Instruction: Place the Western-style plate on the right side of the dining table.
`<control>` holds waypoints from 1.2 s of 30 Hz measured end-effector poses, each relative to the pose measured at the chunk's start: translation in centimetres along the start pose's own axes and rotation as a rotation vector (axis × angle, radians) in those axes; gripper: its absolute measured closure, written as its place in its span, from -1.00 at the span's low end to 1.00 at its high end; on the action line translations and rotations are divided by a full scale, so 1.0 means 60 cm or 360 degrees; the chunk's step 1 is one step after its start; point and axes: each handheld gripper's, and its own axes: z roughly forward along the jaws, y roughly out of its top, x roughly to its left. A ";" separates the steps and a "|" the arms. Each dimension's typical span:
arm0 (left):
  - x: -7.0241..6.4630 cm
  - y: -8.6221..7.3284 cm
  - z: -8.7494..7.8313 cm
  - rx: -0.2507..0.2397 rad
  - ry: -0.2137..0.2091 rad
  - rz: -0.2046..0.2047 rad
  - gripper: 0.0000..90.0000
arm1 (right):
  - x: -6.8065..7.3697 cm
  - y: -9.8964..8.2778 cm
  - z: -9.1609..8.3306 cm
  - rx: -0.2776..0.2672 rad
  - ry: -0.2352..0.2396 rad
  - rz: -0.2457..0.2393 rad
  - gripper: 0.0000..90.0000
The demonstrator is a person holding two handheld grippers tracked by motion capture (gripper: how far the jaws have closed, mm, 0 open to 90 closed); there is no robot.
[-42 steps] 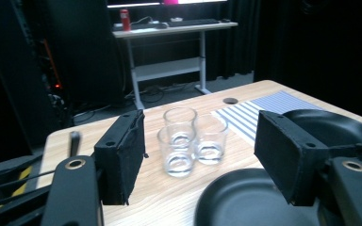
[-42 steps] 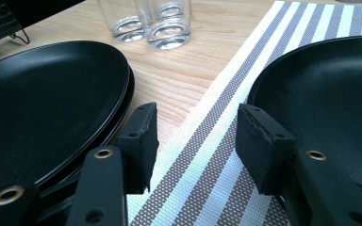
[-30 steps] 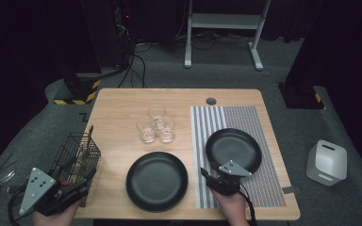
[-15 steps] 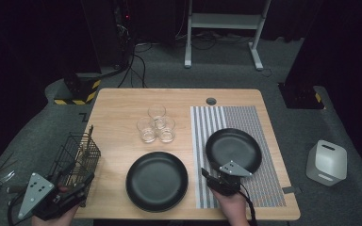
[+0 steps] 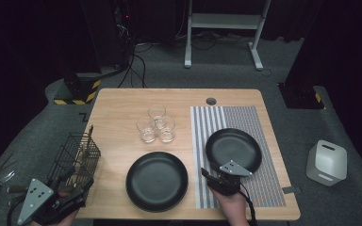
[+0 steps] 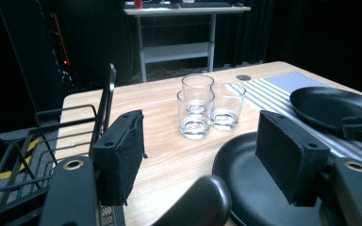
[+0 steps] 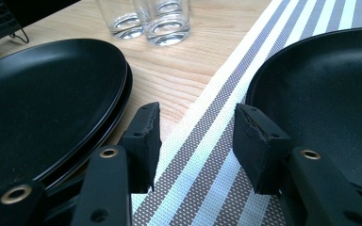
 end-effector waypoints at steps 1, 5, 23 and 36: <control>0.000 -0.001 -0.001 0.0004 0.0002 0.0004 -0.26 | 0.000 0.000 0.000 -0.0004 -0.0003 -0.0001 0.16; -0.001 -0.006 -0.005 0.0004 0.0012 0.0004 -0.26 | 0.001 -0.001 0.001 0.0001 -0.0006 -0.0025 0.16; 0.008 -0.041 -0.032 0.0054 0.0067 0.0007 0.05 | 0.007 -0.003 0.004 0.0002 -0.0049 -0.0063 0.18; 0.002 -0.043 -0.028 0.0016 0.0126 0.0103 0.44 | 0.004 -0.002 0.002 -0.0012 -0.0052 -0.0043 0.16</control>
